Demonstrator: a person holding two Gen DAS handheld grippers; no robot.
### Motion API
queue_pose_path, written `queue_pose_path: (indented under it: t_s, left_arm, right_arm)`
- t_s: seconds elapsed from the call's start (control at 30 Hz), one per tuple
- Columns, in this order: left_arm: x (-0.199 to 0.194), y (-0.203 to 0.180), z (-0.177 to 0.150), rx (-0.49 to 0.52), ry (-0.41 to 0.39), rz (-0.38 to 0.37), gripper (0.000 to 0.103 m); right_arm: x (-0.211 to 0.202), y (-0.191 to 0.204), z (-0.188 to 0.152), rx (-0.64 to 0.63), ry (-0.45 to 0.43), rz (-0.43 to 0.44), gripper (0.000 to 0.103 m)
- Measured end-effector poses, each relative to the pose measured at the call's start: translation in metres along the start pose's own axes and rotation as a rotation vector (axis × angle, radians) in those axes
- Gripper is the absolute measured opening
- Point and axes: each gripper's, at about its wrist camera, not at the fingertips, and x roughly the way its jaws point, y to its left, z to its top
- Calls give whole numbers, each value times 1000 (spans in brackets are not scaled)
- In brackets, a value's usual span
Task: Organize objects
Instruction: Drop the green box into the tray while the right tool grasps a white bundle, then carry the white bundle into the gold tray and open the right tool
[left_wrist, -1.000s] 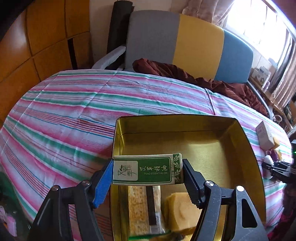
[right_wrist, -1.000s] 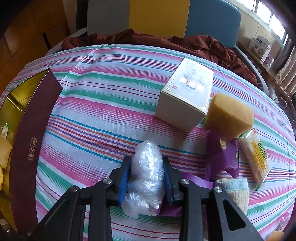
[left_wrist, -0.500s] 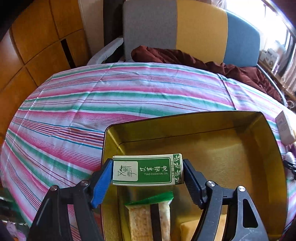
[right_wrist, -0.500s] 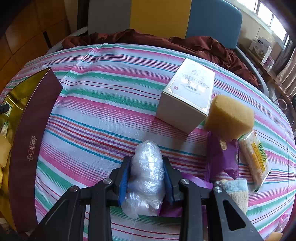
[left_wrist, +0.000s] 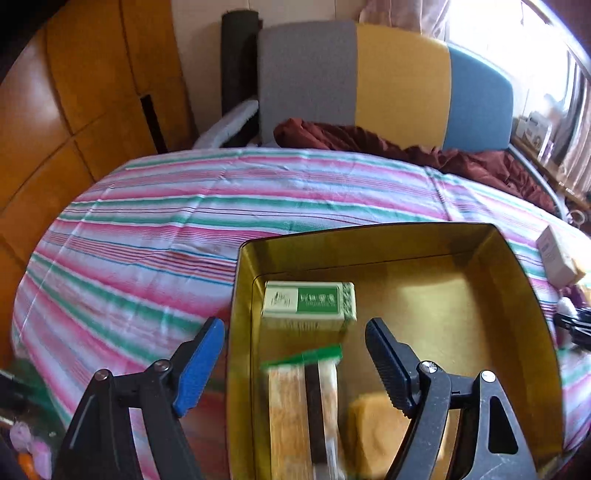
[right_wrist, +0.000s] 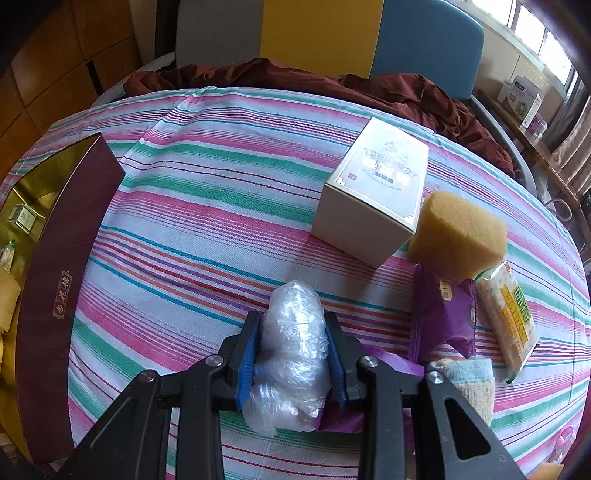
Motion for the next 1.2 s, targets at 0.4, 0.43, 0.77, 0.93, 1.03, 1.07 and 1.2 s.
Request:
queue_pose_path:
  t_s: [0.4, 0.43, 0.77, 0.93, 1.03, 1.07, 1.2]
  left_arm:
    - [-67, 10, -63, -74, -100, 38, 80]
    - [-70, 10, -67, -76, -107, 45, 81]
    - [-83, 19, -88, -96, -130, 69, 81]
    - [-84, 24, -92, -108, -125, 71, 81]
    - [-83, 25, -91, -113, -123, 69, 81]
    - [-82, 26, -92, -114, -123, 69, 81]
    - [-81, 28, -93, -121, -118, 70, 81]
  right_arm:
    - [-4, 4, -3, 21, -6, -30, 33]
    - [-4, 5, -4, 25, -6, -32, 33]
    - [-21, 18, -5, 47, -22, -31, 32]
    - [-53, 34, 3, 52, -114, 20, 32]
    - [-71, 54, 11, 29, -163, 75, 32]
    - [-77, 64, 12, 19, -178, 98, 32]
    - [-95, 110, 25, -37, -217, 207, 32]
